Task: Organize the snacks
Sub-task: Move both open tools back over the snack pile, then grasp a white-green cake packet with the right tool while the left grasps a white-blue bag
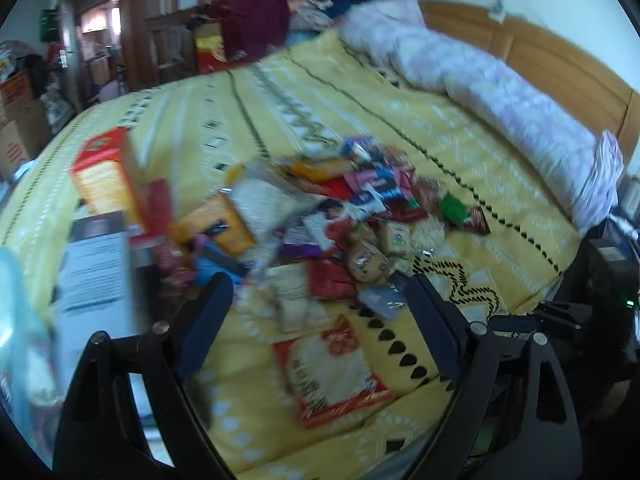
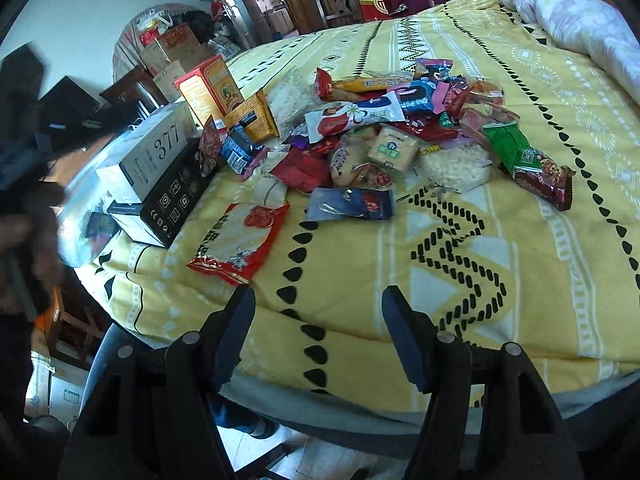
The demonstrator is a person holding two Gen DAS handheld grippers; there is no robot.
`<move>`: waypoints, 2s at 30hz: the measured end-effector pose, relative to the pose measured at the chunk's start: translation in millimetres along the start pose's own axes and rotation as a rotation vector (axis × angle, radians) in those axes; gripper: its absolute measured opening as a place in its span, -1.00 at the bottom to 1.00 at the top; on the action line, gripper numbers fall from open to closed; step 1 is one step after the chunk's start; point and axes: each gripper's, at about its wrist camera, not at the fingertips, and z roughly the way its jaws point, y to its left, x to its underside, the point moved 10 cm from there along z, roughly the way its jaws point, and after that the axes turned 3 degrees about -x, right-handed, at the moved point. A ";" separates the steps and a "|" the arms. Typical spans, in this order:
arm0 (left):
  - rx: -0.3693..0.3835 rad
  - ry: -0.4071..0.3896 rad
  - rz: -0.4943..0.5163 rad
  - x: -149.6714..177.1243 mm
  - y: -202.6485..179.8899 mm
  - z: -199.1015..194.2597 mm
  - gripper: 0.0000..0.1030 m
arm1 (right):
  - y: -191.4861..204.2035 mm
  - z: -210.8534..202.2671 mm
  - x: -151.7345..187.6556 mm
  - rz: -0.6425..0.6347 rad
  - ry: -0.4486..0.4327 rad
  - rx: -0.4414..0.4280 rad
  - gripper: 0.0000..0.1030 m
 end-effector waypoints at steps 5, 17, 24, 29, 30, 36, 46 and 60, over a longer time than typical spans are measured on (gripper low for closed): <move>0.022 0.082 0.136 -17.0 -23.6 81.5 0.47 | -20.5 2.7 6.4 0.034 -0.010 -0.029 0.34; 0.000 0.179 0.300 -26.3 -39.0 164.4 0.47 | -73.3 0.0 12.9 0.125 -0.030 -0.054 0.34; 0.020 0.129 0.285 -29.2 -51.1 138.7 -0.38 | -75.4 -2.4 4.3 0.134 -0.063 -0.061 0.34; 0.041 0.092 0.104 -16.6 -25.8 89.8 -0.39 | -71.5 -3.5 -9.9 0.128 -0.087 -0.056 0.34; 0.039 0.092 0.064 -12.3 -18.7 82.6 -0.39 | -69.7 -1.9 -13.3 0.127 -0.088 -0.058 0.34; 0.019 0.087 -0.066 12.5 4.4 52.1 -0.39 | -55.9 23.0 -55.8 0.119 -0.114 -0.085 0.34; 0.018 0.085 -0.098 17.9 -0.7 54.3 -0.39 | -75.1 104.7 -110.0 0.227 -0.059 -0.047 0.10; 0.030 0.066 -0.055 13.3 -32.1 48.4 -0.39 | -75.1 15.3 -72.8 -0.009 -0.053 0.083 -0.13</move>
